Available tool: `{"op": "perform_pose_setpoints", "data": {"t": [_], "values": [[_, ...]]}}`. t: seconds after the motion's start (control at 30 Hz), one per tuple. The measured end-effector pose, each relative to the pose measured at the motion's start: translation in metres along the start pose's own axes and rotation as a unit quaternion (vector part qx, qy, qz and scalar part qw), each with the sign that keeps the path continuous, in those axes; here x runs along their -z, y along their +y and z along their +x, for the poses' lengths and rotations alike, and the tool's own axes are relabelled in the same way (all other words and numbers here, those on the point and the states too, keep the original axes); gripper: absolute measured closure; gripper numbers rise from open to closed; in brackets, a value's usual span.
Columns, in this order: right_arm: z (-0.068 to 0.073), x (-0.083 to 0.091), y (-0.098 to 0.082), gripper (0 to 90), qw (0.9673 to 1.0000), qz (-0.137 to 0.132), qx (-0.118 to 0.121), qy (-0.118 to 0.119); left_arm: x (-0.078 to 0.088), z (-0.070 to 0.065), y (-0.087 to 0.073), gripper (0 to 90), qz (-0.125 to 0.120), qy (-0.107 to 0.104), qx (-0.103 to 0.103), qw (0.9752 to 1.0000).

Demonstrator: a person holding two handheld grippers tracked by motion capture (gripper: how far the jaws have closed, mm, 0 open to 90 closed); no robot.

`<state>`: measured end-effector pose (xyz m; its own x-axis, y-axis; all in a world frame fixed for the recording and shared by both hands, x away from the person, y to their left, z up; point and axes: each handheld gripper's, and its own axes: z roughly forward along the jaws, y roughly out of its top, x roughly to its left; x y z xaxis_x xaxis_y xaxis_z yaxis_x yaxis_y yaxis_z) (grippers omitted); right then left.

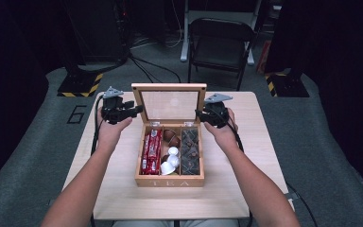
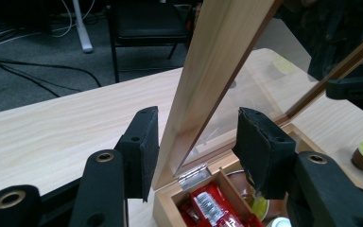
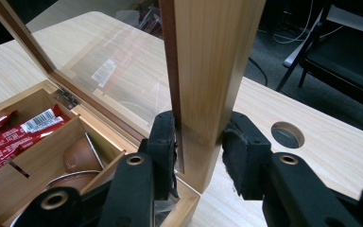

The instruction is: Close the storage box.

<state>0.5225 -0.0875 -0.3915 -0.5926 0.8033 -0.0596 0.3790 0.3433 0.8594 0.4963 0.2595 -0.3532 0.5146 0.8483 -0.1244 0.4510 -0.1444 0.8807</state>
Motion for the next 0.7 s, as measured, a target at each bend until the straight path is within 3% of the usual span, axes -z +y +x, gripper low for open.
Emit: {"op": "perform_pose_setpoints", "data": {"t": [0.23,0.37,0.7], "values": [[0.002,0.003,-0.003,64.4,1.0,-0.004,-0.001,0.002,0.004,-0.007,0.01,56.0,-0.021,-0.001,-0.012,0.9997],[0.002,0.004,-0.005,63.8,1.0,-0.005,-0.007,0.004,0.008,-0.008,0.011,62.4,-0.014,0.006,-0.025,0.9996],[0.004,0.015,-0.003,55.0,0.9994,-0.015,-0.017,0.024,0.015,-0.011,0.007,62.2,-0.002,-0.002,-0.04,0.9992]]}}
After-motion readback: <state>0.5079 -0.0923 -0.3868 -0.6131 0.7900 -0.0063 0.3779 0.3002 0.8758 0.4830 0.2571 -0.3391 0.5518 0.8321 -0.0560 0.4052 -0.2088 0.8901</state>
